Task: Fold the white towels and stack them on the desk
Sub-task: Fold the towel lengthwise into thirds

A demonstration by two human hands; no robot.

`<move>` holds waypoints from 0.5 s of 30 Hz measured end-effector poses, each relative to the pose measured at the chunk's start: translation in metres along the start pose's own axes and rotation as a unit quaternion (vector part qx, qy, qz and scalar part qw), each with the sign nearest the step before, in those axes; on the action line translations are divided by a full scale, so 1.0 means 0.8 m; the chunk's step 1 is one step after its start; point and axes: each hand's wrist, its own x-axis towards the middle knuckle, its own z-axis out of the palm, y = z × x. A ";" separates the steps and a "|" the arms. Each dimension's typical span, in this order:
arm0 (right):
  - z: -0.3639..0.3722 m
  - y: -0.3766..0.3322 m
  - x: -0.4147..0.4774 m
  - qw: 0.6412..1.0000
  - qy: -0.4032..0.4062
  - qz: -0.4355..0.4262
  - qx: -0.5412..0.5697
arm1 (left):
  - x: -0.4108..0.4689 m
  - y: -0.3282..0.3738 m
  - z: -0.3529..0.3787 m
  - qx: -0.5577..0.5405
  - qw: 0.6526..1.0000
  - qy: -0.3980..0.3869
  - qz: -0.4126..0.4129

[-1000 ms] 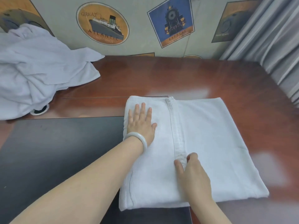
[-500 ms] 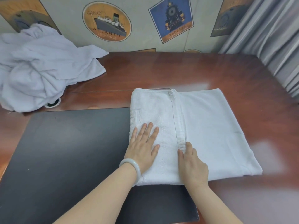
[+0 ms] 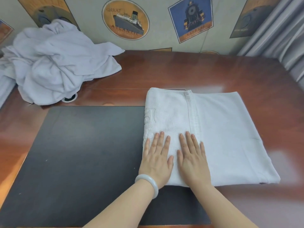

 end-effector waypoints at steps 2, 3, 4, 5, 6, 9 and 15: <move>-0.001 -0.001 0.000 1.000 0.006 0.001 -0.003 | 0.000 0.003 -0.003 -0.001 1.000 -0.014 0.003; -0.001 -0.001 0.001 1.000 0.010 0.005 -0.004 | 0.005 0.003 -0.008 -0.005 1.000 -0.016 0.009; 0.000 -0.001 0.002 1.000 0.014 0.010 -0.001 | 0.016 0.003 -0.014 -0.009 1.000 -0.015 0.016; 0.001 -0.002 0.003 1.000 0.013 0.013 0.001 | 0.030 0.000 -0.021 -0.007 1.000 -0.006 0.023; 0.001 -0.001 0.002 1.000 0.013 0.013 0.001 | 0.044 -0.004 -0.028 0.003 1.000 0.001 0.030; 0.004 0.002 0.003 1.000 0.016 0.013 0.012 | 0.083 -0.024 -0.027 0.020 0.999 -0.003 0.033; -0.008 0.013 0.008 0.994 -0.027 -0.027 0.102 | 0.085 -0.027 -0.008 0.016 1.000 0.007 -0.007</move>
